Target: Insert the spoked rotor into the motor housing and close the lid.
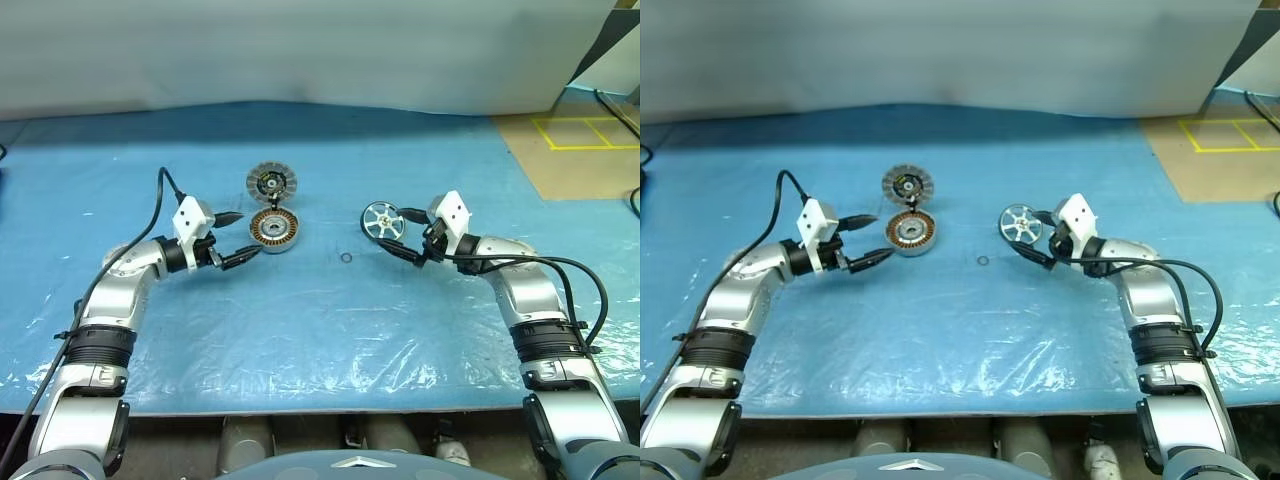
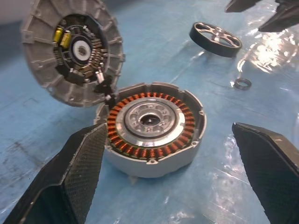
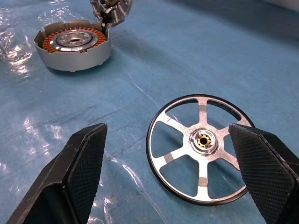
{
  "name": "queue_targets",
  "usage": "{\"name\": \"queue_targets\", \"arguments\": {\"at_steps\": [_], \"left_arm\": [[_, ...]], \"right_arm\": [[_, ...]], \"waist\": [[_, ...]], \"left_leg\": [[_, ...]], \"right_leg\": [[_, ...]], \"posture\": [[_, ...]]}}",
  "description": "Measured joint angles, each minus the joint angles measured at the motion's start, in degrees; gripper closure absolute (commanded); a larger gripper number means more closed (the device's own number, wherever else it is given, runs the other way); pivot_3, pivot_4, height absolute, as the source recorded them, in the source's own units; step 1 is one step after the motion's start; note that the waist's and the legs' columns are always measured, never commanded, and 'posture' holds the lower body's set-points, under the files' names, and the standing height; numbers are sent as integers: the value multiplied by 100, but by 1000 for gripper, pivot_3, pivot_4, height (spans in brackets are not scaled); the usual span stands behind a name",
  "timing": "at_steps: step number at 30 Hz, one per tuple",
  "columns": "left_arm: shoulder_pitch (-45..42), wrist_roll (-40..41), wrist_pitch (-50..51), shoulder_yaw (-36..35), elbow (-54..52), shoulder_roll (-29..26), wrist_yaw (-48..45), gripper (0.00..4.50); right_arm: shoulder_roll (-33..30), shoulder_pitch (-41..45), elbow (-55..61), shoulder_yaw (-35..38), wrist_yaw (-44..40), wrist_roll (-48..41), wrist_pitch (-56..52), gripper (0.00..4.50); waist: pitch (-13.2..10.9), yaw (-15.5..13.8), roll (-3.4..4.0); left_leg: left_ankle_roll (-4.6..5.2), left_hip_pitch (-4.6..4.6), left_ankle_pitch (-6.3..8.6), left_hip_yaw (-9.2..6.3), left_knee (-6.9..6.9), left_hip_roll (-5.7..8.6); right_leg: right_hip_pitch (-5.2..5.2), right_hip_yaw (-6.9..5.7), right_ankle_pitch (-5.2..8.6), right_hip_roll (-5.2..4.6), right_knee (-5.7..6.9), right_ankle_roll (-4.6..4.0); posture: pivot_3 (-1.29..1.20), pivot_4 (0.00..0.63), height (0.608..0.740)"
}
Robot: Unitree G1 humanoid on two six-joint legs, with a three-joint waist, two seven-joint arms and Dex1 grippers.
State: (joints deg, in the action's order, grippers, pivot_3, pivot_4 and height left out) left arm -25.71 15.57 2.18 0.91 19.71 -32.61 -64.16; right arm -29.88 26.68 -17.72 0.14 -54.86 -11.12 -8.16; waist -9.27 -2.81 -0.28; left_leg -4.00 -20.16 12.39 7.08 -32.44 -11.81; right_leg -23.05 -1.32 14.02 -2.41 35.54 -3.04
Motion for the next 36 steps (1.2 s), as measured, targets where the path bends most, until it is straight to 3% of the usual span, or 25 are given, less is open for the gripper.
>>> {"name": "queue_targets", "arguments": {"at_steps": [7,12,18,24,36], "left_arm": [[-1125,-737,-796,889,506,-408,-1248,4],[-2569,-1550,-2110,1575,2051,-305,-1891,4],[-4118,-2497,-3625,2081,4020,61,-1949,4],[-4499,-3072,-4254,2304,4989,324,-1910,4],[-4780,-3781,-4472,2445,5453,486,-1658,4]], "right_arm": [[133,75,-96,-98,28,25,79,149],[130,148,-214,-92,31,48,172,149],[200,153,-219,-84,176,51,251,149],[273,-149,-53,-76,401,46,251,149],[217,-41,76,-33,496,3,219,149]], "waist": [[0,-13,0],[0,-57,0],[0,-117,0],[-3,-139,-5],[-23,-204,-36]], "left_leg": [[0,8,0,0,-7,1],[0,6,-1,-1,-17,1],[-2,-6,0,-2,-19,3],[-2,-20,1,-7,-28,4],[-20,-18,11,-11,-30,3]], "right_leg": [[-1,1,0,-1,10,0],[-1,-1,-1,-1,15,1],[2,3,-1,2,11,2],[1,-1,-3,3,7,5],[2,-3,-5,2,18,9]], "posture": [[0,150,740],[0,150,740],[0,150,740],[0,150,740],[0,150,740]]}}
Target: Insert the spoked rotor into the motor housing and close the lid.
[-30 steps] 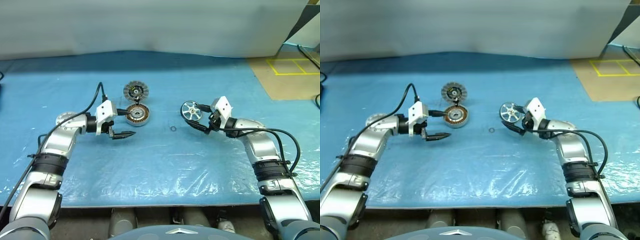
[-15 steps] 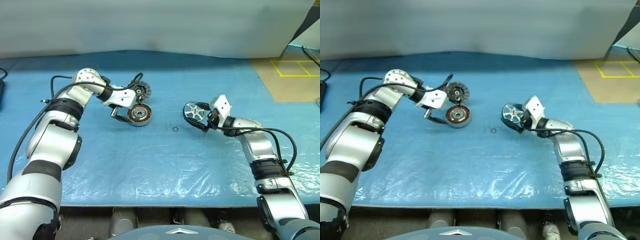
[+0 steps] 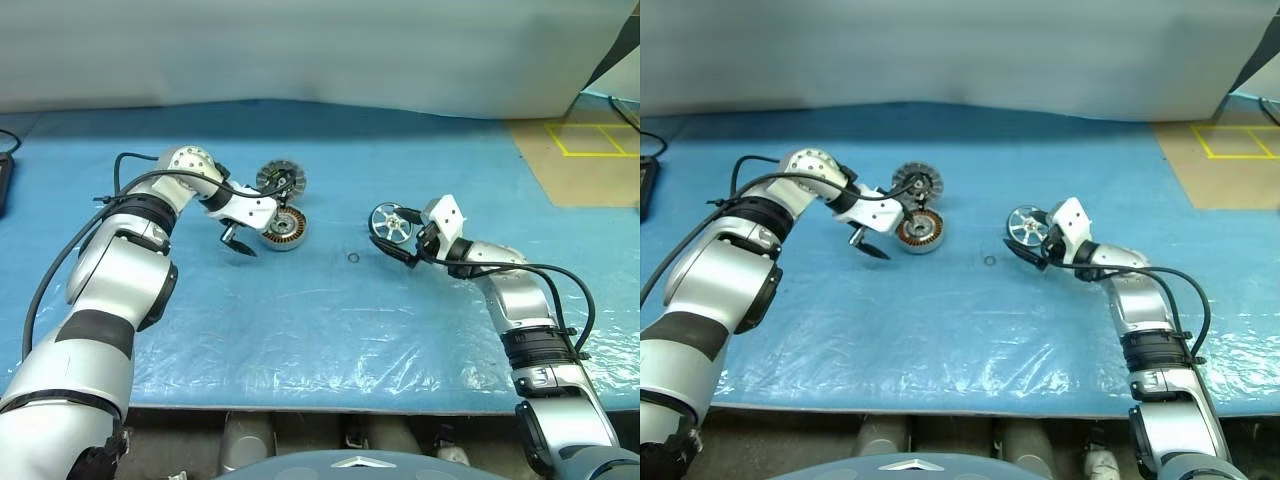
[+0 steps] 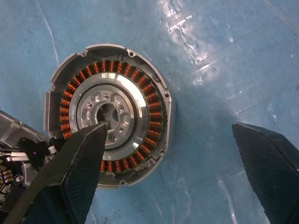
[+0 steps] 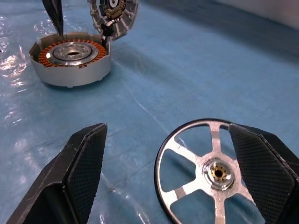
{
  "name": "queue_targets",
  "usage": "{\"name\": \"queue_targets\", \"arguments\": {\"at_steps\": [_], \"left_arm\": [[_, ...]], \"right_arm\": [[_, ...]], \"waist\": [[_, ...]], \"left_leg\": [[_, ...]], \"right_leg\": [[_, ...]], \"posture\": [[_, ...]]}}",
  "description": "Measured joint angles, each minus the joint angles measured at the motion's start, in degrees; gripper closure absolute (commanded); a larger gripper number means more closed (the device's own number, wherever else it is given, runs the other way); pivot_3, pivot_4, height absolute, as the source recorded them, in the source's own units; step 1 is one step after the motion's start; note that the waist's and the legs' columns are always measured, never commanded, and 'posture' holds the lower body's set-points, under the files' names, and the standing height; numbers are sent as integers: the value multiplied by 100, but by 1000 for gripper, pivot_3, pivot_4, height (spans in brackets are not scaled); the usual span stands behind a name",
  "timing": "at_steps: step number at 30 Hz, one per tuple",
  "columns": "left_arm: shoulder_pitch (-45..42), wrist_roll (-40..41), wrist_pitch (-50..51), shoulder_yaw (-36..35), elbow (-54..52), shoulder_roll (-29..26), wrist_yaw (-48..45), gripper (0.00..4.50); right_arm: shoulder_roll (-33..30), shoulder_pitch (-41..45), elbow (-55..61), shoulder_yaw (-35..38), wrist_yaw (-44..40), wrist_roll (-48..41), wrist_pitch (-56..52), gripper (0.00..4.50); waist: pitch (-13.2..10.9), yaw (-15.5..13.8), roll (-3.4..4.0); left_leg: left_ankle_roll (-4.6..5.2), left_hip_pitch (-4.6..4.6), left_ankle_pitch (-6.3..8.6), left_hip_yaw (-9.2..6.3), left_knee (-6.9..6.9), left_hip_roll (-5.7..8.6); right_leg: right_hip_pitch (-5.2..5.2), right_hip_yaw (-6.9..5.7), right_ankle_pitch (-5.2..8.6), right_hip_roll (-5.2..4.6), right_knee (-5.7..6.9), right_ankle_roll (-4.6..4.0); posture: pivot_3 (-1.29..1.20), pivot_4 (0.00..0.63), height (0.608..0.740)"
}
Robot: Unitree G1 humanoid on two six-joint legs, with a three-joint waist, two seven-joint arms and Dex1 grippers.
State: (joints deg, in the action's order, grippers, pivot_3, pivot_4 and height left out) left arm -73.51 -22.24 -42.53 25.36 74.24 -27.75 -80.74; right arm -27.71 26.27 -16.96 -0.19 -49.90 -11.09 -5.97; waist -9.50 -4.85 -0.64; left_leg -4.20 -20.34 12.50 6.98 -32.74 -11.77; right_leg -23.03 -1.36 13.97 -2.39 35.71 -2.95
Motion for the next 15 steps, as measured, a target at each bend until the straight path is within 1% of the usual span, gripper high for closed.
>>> {"name": "queue_targets", "arguments": {"at_steps": [5,11,15], "left_arm": [[-490,-297,-12,136,21,171,34,4],[-513,-663,-77,396,98,447,224,4],[-540,-870,-115,492,150,572,404,4]], "right_arm": [[-156,29,21,12,-185,-69,-173,149],[-497,172,36,15,-443,-85,-341,149],[-591,230,42,84,-502,-87,-346,149]], "waist": [[-5,-96,-8],[-12,-82,-16],[-13,-87,-18]], "left_leg": [[1,-8,0,0,-1,2],[0,-9,0,-3,-9,2],[0,-10,0,-6,-9,2]], "right_leg": [[0,-1,0,-1,-7,0],[0,-2,-1,1,-2,2],[0,-2,-2,1,-1,3]], "posture": [[0,150,740],[0,150,740],[0,150,740]]}}
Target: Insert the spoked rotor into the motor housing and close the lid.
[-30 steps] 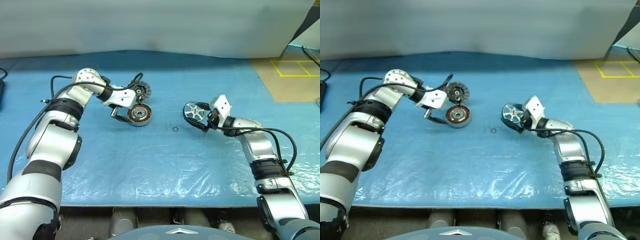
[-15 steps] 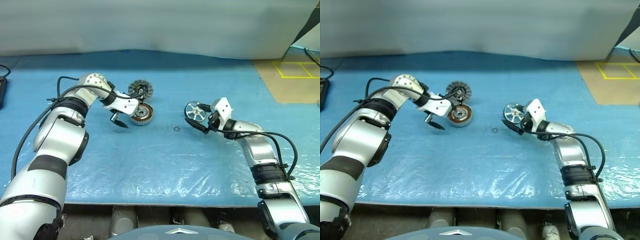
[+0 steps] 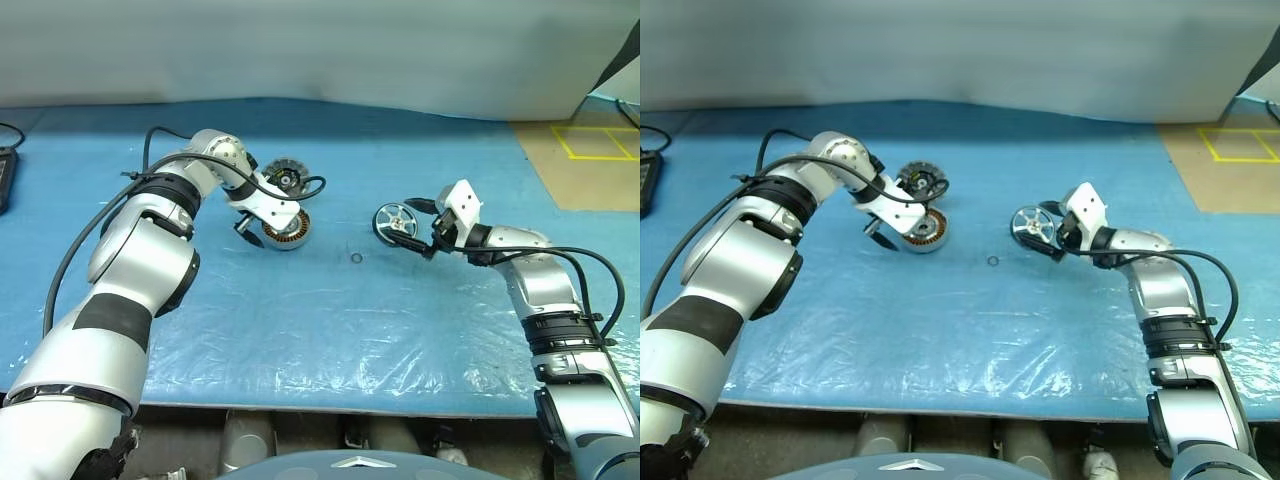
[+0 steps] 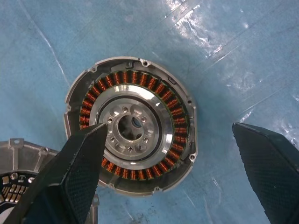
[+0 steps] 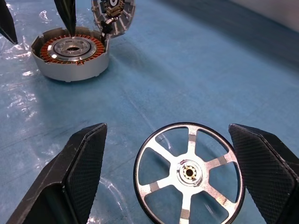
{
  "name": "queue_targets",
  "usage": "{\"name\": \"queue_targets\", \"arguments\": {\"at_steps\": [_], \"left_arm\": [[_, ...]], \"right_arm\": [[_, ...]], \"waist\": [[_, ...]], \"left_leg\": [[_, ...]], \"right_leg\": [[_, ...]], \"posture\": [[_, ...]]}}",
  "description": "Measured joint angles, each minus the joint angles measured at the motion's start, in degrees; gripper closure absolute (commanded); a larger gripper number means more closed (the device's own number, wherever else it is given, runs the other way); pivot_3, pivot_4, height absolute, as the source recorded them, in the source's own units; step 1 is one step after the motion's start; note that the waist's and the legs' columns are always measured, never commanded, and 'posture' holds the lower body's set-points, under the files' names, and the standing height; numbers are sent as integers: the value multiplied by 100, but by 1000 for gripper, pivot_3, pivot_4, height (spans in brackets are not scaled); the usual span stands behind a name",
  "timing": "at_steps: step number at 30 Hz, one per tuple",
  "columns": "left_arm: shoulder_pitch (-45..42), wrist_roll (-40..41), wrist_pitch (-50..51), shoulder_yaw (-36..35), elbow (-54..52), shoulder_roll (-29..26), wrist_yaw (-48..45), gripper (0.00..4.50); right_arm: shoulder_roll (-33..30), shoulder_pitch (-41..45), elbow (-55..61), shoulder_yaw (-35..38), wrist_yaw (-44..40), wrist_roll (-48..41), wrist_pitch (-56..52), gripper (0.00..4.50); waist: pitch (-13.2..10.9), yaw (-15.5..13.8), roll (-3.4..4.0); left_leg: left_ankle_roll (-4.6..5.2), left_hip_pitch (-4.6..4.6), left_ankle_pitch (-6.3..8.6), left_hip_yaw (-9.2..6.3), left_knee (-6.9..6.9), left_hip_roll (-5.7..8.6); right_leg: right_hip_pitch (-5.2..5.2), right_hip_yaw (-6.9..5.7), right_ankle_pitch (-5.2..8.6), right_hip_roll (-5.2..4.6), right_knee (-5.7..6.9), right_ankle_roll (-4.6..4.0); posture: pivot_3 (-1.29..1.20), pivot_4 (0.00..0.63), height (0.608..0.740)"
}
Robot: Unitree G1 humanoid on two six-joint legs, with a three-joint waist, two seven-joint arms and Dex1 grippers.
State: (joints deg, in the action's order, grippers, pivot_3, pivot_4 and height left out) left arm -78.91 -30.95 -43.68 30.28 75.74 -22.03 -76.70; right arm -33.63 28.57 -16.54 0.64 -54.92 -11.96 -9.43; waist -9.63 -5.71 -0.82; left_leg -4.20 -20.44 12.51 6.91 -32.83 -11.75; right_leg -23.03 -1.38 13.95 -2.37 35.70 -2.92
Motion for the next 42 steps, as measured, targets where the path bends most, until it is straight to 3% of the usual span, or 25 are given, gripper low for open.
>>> {"name": "queue_targets", "arguments": {"at_steps": [11,41,42], "left_arm": [[-23,-375,-21,173,40,146,449,4],[248,-545,-128,303,51,64,468,4],[251,-550,-119,309,51,76,488,390]], "right_arm": [[1,-158,289,16,6,-38,-129,149],[17,-202,364,29,5,-44,-220,149],[17,-202,364,29,5,-44,-220,0]], "waist": [[-2,-14,-2],[-2,-21,-2],[-2,-21,-2]], "left_leg": [[0,-4,0,-2,-6,0],[0,-2,0,-3,-6,0],[0,-2,0,-3,-6,1]], "right_leg": [[0,0,-2,-1,-1,3],[0,0,-2,-2,1,4],[1,0,-2,-2,1,4]], "posture": [[0,150,740],[0,150,740],[0,150,740]]}}
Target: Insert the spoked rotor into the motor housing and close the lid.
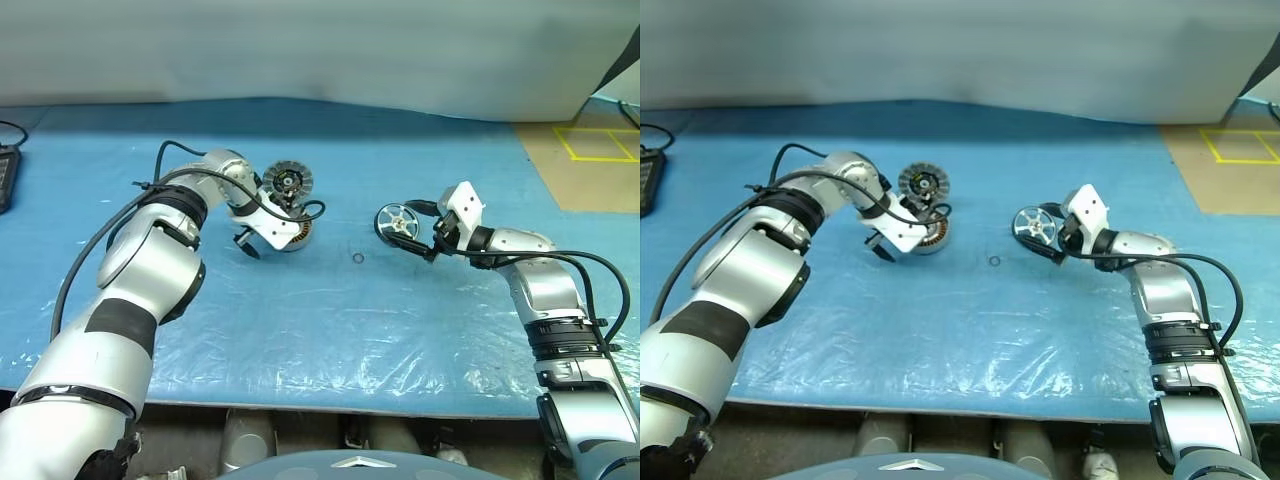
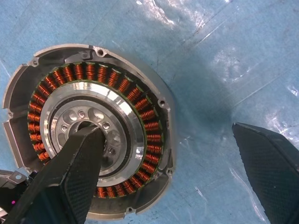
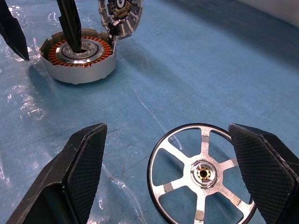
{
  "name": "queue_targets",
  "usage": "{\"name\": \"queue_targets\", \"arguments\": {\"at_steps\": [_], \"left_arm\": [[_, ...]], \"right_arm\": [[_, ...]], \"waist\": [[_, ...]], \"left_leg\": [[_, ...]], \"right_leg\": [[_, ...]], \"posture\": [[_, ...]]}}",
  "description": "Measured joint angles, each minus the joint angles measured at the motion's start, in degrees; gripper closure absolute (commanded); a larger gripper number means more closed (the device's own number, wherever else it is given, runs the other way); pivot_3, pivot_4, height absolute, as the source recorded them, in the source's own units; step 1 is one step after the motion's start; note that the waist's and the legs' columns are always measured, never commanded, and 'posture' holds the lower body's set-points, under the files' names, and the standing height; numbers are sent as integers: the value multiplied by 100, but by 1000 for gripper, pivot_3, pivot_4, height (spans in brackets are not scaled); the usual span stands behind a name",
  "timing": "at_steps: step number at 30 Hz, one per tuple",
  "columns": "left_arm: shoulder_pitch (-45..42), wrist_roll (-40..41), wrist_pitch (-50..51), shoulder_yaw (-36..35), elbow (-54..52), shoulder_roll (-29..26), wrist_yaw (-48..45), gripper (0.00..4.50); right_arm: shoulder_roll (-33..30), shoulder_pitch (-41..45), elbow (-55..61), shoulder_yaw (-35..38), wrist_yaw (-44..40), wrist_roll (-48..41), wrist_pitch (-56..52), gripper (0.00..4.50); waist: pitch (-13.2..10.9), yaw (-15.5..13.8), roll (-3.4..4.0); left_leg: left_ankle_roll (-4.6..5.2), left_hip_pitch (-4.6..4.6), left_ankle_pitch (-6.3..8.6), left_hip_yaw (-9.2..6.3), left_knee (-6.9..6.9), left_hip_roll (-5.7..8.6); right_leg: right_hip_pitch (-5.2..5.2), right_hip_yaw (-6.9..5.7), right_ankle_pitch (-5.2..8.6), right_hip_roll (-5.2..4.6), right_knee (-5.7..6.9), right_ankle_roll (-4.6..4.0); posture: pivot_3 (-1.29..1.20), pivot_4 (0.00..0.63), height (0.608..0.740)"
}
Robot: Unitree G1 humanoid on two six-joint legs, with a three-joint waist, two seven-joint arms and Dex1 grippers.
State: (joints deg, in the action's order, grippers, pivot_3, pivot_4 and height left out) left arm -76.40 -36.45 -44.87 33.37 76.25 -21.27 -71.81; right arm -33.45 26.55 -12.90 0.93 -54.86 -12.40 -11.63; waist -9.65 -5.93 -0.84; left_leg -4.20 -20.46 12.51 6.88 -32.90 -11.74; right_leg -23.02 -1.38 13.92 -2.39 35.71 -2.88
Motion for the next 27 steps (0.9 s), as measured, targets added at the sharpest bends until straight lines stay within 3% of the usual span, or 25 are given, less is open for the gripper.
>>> {"name": "queue_targets", "arguments": {"at_steps": [6,16,27], "left_arm": [[-3,4,42,-2,-25,71,160,2187],[35,96,187,-47,-82,174,109,2187],[381,1139,597,-566,-562,465,-1496,2187]], "right_arm": [[7,0,0,0,11,0,0,0],[58,1,0,0,84,0,5,0],[152,-4,0,0,143,1,17,0]], "waist": [[0,4,0],[1,-27,4],[0,-108,5]], "left_leg": [[0,6,0,0,0,1],[-1,40,1,1,8,8],[0,39,0,4,13,5]], "right_leg": [[6,1,0,0,0,0],[41,2,-1,-11,-4,2],[37,1,0,-10,-5,1]], "posture": [[0,150,740],[0,150,740],[0,150,740]]}}
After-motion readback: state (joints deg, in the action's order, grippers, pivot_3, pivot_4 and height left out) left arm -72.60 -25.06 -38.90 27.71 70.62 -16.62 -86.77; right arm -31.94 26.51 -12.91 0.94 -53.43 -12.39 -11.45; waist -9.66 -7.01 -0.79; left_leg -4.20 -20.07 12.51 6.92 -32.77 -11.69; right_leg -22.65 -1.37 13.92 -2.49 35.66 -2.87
